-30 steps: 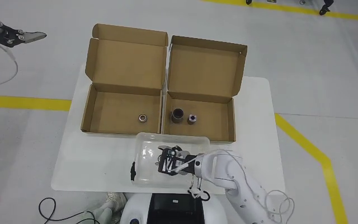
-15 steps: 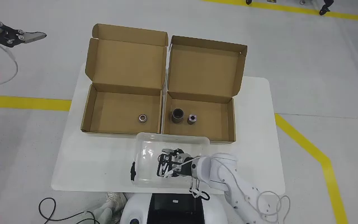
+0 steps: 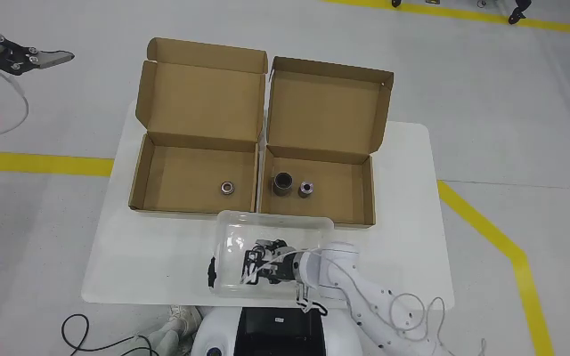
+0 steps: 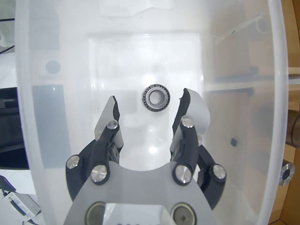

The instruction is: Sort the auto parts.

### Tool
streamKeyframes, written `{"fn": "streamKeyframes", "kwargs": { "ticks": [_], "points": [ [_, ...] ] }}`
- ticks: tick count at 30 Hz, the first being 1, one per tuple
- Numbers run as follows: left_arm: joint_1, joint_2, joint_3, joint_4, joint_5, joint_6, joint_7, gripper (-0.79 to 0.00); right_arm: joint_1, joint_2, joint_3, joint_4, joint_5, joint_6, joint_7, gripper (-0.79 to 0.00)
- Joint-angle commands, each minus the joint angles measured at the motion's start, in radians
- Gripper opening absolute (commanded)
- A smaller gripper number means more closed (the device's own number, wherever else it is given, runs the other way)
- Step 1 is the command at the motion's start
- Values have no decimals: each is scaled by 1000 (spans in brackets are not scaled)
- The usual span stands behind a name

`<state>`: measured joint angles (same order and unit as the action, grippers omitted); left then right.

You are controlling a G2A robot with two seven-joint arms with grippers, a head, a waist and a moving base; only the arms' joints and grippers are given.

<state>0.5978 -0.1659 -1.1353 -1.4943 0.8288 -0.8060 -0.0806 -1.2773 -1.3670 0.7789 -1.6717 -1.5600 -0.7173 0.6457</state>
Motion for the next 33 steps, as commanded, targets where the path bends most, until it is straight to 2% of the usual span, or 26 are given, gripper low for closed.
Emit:
{"fn": "streamKeyframes", "kwargs": {
  "ticks": [1,6,10,15,25,27,31,33],
  "points": [
    [0,0,0,0,0,0,0,0,8,-2,-2,16,9,14,-5,-212],
    [0,0,0,0,0,0,0,0,34,-8,-18,56,22,39,-13,-225],
    [0,0,0,0,0,0,0,0,55,-14,-35,87,34,51,-17,-262],
    [0,0,0,0,0,0,0,0,78,-19,-47,119,50,62,-22,-348],
    [0,0,0,0,0,0,0,0,103,-25,-74,148,46,79,-14,-403],
    [0,0,0,0,0,0,0,0,109,-26,-81,150,40,84,-9,-459],
    [0,0,0,0,0,0,0,0,111,-27,-86,148,30,101,-8,-677],
    [0,0,0,0,0,0,0,0,112,-27,-87,145,26,106,-7,-733]
  ]
}}
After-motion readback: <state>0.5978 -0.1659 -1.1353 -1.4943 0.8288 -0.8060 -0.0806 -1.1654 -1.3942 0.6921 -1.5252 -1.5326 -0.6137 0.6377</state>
